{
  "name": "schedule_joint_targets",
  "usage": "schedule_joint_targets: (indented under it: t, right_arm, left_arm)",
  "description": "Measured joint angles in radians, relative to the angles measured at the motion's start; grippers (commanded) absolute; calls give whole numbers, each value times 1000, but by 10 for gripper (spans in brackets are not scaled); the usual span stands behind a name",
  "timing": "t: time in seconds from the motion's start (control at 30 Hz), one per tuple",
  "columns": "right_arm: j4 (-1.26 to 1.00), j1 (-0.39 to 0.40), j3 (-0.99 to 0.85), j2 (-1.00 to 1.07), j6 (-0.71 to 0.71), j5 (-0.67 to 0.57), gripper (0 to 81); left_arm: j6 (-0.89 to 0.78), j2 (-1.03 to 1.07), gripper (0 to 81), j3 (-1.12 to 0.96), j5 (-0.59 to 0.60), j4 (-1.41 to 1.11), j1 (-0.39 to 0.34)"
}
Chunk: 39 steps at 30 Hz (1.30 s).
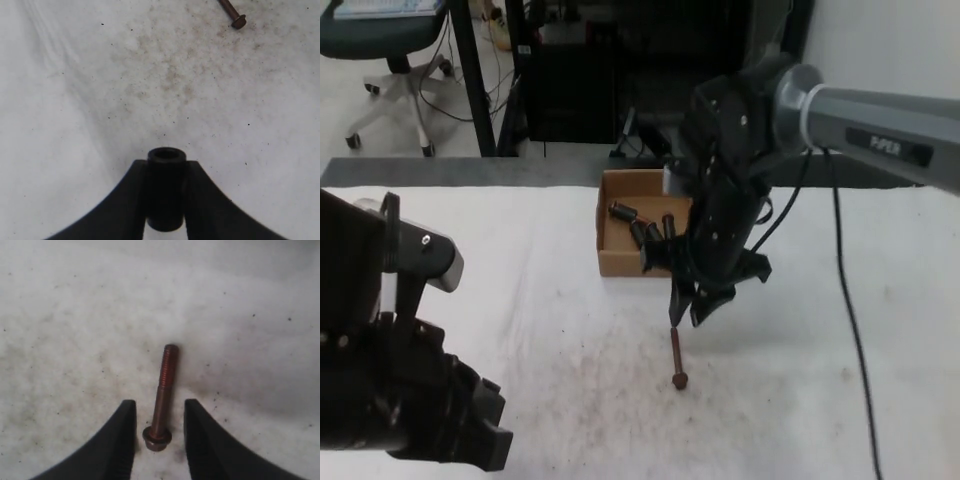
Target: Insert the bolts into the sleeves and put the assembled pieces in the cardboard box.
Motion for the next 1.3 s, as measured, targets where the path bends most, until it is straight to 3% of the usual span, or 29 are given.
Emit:
schedule_joint_targets:
  t: [0.3, 0.6, 0.67, 0.73, 0.8, 1.13, 1.3]
  right_arm:
    - [8, 77, -2, 61, 0, 71, 308]
    - [14, 71, -5, 67, 0, 98, 308]
    - [14, 67, -5, 67, 0, 101, 261]
    - [14, 64, -5, 70, -21, 114, 134]
    - [14, 65, -5, 75, -63, 122, 7]
    - [14, 68, -5, 75, -310, 127, 8]
    - [30, 103, -5, 75, -621, 160, 8]
  left_arm:
    - [0, 0, 3, 0, 0, 0, 0]
    - [0, 0, 3, 0, 0, 15, 0]
    - [0, 0, 3, 0, 0, 15, 0]
    - [0, 0, 3, 0, 0, 15, 0]
    - [0, 0, 3, 0, 0, 15, 0]
    - [0, 0, 3, 0, 0, 15, 0]
    - [0, 0, 3, 0, 0, 10, 0]
